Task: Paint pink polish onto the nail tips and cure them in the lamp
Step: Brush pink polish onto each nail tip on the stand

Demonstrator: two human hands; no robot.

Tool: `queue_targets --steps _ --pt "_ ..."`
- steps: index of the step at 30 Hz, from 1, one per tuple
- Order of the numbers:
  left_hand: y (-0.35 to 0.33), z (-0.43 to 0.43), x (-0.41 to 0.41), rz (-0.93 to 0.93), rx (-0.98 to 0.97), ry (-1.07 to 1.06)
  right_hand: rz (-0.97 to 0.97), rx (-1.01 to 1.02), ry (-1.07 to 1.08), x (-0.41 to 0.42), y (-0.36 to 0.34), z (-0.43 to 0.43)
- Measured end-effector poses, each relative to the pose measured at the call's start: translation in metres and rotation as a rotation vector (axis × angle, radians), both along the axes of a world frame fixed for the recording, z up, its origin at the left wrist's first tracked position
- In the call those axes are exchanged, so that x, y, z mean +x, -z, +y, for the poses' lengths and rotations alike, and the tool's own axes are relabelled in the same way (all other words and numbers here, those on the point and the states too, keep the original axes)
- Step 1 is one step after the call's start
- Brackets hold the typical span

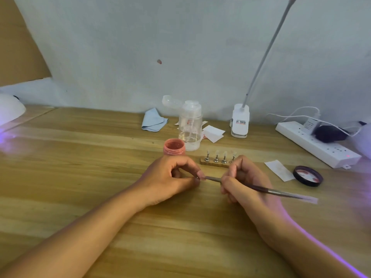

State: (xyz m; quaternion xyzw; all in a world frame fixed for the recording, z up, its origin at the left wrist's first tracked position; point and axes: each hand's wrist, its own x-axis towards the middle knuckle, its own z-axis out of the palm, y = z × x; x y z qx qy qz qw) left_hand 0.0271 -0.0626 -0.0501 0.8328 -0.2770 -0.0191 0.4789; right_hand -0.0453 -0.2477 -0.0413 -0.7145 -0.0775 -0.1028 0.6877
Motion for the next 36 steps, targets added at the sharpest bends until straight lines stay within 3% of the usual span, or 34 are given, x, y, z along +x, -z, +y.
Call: queue_targets --steps 23,30,36 --pt "0.0031 0.0002 0.002 -0.032 -0.02 0.014 0.046 0.029 0.095 0.0009 -0.0005 -0.0002" --pt "0.0077 -0.001 0.0008 -0.085 0.001 -0.036 -0.096 0.029 0.137 -0.0028 0.0012 0.0001" --pt "0.0087 -0.0019 -0.0008 -0.128 0.04 -0.061 0.01 0.053 0.113 0.0028 0.0033 -0.0013"
